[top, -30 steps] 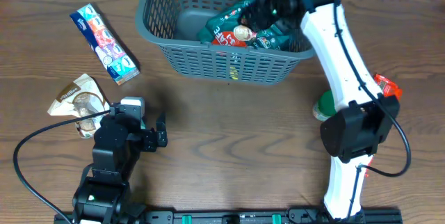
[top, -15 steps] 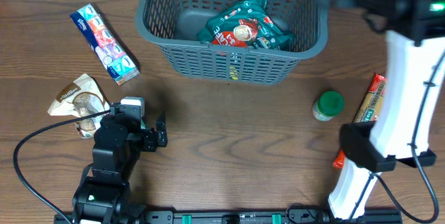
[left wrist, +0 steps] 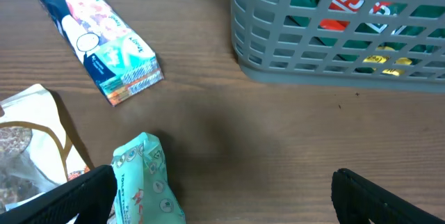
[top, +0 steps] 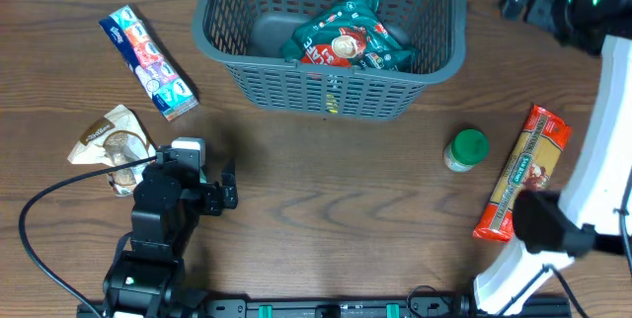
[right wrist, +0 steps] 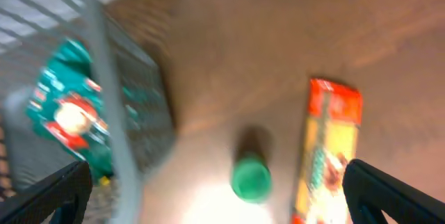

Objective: Pack container
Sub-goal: 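Move the right gripper to the green-lidded jar and grasp it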

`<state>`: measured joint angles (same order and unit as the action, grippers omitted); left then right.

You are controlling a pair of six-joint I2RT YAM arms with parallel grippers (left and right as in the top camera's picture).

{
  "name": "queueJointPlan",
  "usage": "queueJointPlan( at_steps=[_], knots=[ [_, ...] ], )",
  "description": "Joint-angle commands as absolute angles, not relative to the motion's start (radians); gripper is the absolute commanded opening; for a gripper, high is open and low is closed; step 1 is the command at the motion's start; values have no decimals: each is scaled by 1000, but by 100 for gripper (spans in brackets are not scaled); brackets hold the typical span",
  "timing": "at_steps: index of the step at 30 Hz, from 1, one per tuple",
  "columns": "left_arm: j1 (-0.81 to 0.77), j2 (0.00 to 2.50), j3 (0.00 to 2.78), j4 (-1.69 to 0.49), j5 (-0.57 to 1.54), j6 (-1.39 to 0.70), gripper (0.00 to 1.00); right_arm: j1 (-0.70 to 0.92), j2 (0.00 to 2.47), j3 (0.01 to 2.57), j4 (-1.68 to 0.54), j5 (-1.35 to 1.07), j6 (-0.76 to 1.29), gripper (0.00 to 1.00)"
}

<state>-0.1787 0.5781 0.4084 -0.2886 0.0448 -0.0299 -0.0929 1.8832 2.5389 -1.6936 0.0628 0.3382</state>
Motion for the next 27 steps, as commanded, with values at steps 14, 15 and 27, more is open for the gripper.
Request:
queueJointPlan(
  at_steps=[14,15,27],
  knots=[
    [-178,579,430,-291,34,-43,99,-104,1542,1583,-1459,202,479,99],
    [-178,579,430,-291,34,-43,99,-103,1544,1542,-1419,201,479,99],
    [-178,579,430,-292,34,-43,99,-103,1545,1189,-969,140,478,99]
  ],
)
